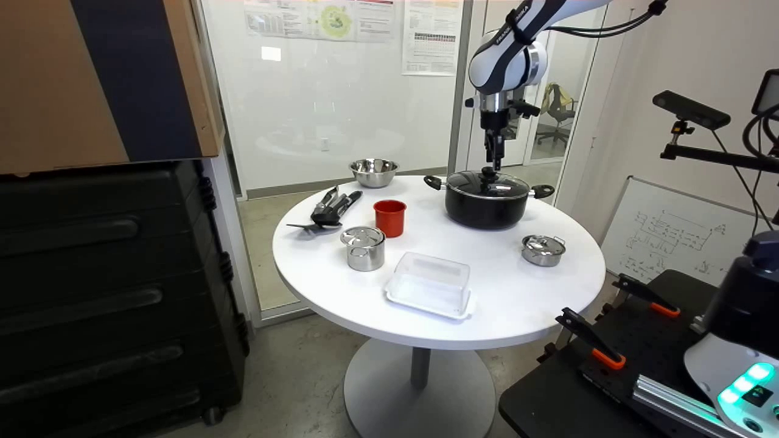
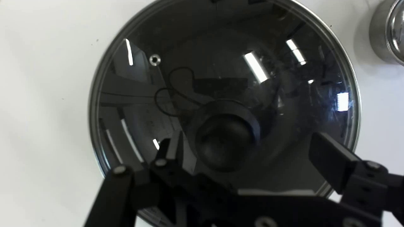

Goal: Uncover the pot and put the lid on the table

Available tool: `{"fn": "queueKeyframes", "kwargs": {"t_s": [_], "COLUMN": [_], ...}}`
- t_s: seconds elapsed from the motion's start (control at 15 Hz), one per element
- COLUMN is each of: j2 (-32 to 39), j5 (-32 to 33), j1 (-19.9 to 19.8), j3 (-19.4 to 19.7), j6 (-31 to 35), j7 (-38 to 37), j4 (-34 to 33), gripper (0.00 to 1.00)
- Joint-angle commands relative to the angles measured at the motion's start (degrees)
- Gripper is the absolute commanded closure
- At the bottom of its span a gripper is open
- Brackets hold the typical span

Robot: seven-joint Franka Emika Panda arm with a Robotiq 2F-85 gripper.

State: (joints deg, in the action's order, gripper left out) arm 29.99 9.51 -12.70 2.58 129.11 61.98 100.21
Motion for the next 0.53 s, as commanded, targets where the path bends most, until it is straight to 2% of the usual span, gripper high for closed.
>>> {"fn": "queueKeyframes", "kwargs": {"t_s": [0.0,0.13,0.2,0.4,0.47], "j2": [1.7,2.2,2.4,3.5,3.8], "j5": [-1.4,-1.5,-1.3,-1.0,-0.9], "j1": [-0.8,-0.9,-0.9,-0.7,-0.7], "j3": [-0.5,-0.4,-0.3,-0.3,-0.3], "j6": [-0.5,-0.8,-0.9,-0.7,-0.7], "j7": [0.6,0.5,0.4,0.1,-0.1], "j4": [-2.9,-3.6,-3.7,-4.5,-4.7], "gripper": [0.00,0.02,0.11,0.14,0.20]}}
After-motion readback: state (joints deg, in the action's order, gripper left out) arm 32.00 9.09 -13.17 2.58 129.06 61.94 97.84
